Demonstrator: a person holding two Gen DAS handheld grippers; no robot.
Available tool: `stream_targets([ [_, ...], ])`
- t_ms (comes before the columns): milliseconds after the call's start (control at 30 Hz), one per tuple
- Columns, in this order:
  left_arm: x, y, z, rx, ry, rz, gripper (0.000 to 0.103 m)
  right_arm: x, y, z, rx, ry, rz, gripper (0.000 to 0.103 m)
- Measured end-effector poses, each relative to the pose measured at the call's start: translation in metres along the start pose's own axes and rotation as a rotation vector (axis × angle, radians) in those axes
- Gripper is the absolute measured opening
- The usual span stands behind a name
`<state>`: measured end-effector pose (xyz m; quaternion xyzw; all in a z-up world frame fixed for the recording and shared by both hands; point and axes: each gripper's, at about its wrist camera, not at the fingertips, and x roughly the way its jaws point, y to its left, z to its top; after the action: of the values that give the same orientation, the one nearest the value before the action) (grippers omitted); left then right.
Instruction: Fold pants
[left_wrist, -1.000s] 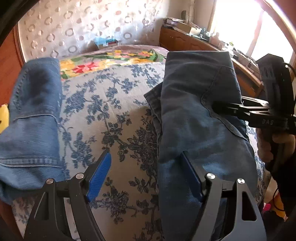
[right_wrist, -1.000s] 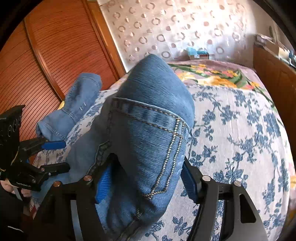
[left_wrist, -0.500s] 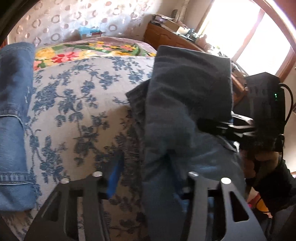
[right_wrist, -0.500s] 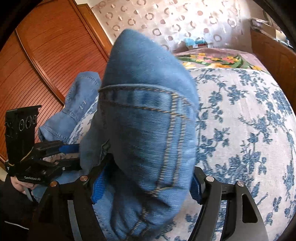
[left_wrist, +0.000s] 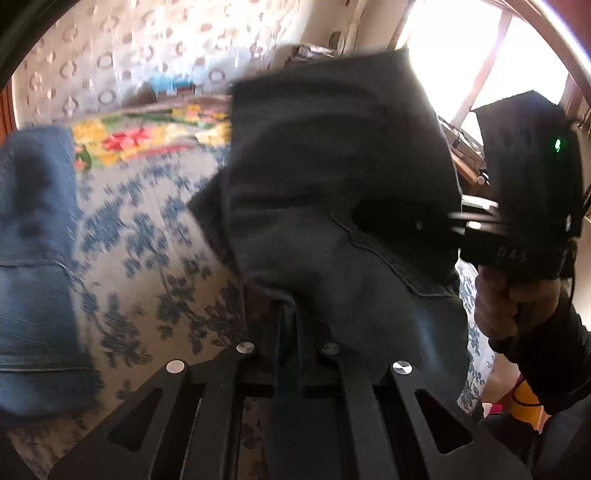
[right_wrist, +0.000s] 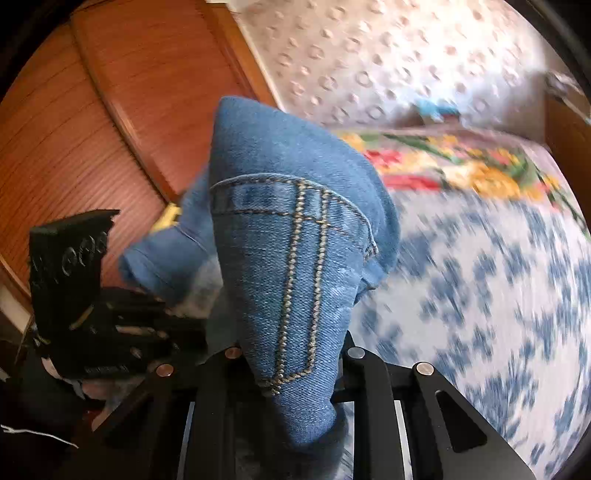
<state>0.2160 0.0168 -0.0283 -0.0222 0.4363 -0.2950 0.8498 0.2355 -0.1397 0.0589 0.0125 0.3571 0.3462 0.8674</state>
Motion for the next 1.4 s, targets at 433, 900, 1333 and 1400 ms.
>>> stream_targets([
  [433, -0.134, 0.043, 0.021, -0.059, -0.275, 0.152, 0.007, 0.007, 0.092, 0.096, -0.254, -0.129, 0.16, 0.021],
  [900, -0.228, 0.114, 0.026, -0.138, -0.368, 0.41, 0.007, 0.099, 0.118, 0.159, -0.18, -0.134, 0.443, 0.022],
  [1333, -0.115, 0.199, 0.018, -0.223, -0.078, 0.467, 0.007, 0.237, 0.0, 0.138, -0.072, 0.205, 0.089, 0.059],
  [1400, -0.114, 0.202, 0.02, -0.225, -0.072, 0.473, 0.007, 0.238, -0.009, 0.153, -0.093, 0.19, 0.075, 0.059],
])
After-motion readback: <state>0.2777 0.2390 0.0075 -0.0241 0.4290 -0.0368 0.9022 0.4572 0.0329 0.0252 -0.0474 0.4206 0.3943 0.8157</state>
